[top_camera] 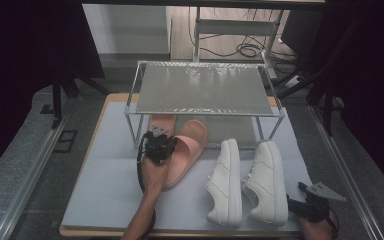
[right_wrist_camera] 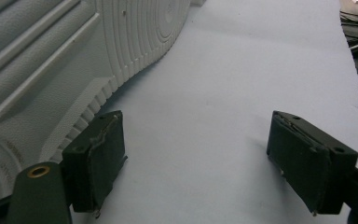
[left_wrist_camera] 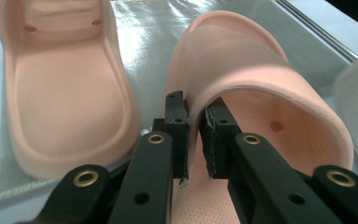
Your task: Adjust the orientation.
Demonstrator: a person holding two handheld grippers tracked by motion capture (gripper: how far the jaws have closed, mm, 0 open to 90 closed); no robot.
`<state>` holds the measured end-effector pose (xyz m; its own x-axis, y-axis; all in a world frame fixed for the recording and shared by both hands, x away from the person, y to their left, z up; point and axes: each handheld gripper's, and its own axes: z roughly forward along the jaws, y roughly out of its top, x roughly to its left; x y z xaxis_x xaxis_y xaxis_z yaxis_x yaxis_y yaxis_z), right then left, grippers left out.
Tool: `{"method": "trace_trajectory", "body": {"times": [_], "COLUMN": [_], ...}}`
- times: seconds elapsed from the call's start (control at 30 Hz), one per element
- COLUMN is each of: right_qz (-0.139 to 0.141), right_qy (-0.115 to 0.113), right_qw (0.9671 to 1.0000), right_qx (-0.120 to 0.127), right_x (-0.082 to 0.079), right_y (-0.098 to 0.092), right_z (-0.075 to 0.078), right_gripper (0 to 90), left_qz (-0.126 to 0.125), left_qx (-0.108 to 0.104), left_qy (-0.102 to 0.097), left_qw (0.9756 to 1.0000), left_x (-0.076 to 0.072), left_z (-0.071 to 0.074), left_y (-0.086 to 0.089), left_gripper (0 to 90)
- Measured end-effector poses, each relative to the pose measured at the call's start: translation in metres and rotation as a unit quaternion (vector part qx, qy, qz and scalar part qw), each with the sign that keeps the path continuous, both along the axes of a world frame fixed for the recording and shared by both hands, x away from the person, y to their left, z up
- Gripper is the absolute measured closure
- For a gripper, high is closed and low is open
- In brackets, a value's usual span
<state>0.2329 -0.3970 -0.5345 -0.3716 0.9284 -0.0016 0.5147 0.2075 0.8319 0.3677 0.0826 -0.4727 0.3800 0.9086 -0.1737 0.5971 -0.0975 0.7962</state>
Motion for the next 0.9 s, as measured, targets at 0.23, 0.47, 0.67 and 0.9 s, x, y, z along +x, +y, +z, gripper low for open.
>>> {"method": "trace_trajectory", "body": {"times": [0.23, 0.47, 0.67, 0.9], "right_qz": [0.0, 0.0, 0.0, 0.0], "right_qy": [0.0, 0.0, 0.0, 0.0], "right_qw": [1.0, 1.0, 1.0, 1.0], "right_qx": [0.0, 0.0, 0.0, 0.0], "right_x": [0.0, 0.0, 0.0, 0.0], "right_y": [0.0, 0.0, 0.0, 0.0], "right_z": [0.0, 0.0, 0.0, 0.0], "right_gripper": [19.3, 19.3, 19.3, 19.3], "left_qz": [0.025, 0.01, -0.014, -0.063], "left_qx": [0.003, 0.006, 0.017, 0.042], "left_qy": [0.008, 0.012, 0.003, 0.006], "left_qw": [0.9996, 0.9999, 0.9997, 0.9971], "left_x": [0.017, 0.013, -0.013, -0.049], "left_z": [-0.011, -0.007, 0.002, -0.004], "left_y": [-0.006, 0.003, 0.023, 0.037], "left_gripper": [80.8, 71.4, 68.5, 72.6]}}
